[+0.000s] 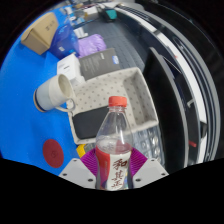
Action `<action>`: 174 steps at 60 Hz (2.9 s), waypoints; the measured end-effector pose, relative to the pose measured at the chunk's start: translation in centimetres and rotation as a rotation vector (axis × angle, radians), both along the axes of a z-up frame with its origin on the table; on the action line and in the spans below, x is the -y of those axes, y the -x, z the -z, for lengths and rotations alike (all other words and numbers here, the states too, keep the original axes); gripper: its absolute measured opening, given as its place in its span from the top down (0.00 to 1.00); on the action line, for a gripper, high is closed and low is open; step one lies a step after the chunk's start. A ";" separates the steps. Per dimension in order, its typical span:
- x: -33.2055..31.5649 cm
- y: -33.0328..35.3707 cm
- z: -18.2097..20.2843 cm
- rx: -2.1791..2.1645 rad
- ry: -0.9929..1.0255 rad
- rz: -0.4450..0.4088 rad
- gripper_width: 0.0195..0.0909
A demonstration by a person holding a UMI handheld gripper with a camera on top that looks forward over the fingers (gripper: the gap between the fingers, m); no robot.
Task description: Pour water
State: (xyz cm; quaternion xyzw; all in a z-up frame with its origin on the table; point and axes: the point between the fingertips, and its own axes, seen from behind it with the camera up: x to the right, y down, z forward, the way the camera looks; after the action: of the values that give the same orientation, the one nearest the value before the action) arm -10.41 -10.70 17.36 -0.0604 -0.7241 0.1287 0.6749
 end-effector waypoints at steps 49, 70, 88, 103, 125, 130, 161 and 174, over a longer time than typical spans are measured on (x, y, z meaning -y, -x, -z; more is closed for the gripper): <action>8.6 3.2 -0.8 -0.201 -0.827 -0.073 0.75; 4.3 2.6 -2.8 -0.062 -0.025 -0.018 0.73; 3.6 2.1 1.0 0.225 0.913 -0.053 0.73; 3.5 2.4 4.7 0.254 1.089 -0.061 0.72; 2.2 2.6 5.5 0.244 1.191 -0.057 0.56; 2.1 2.6 5.5 0.249 1.197 -0.054 0.51; -2.0 -8.7 6.5 0.291 1.352 0.107 0.12; -6.1 -12.8 6.9 0.232 1.343 0.214 0.11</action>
State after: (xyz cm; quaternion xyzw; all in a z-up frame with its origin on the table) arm 2.38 -4.56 10.50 -0.5499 -0.5451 0.4749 0.4182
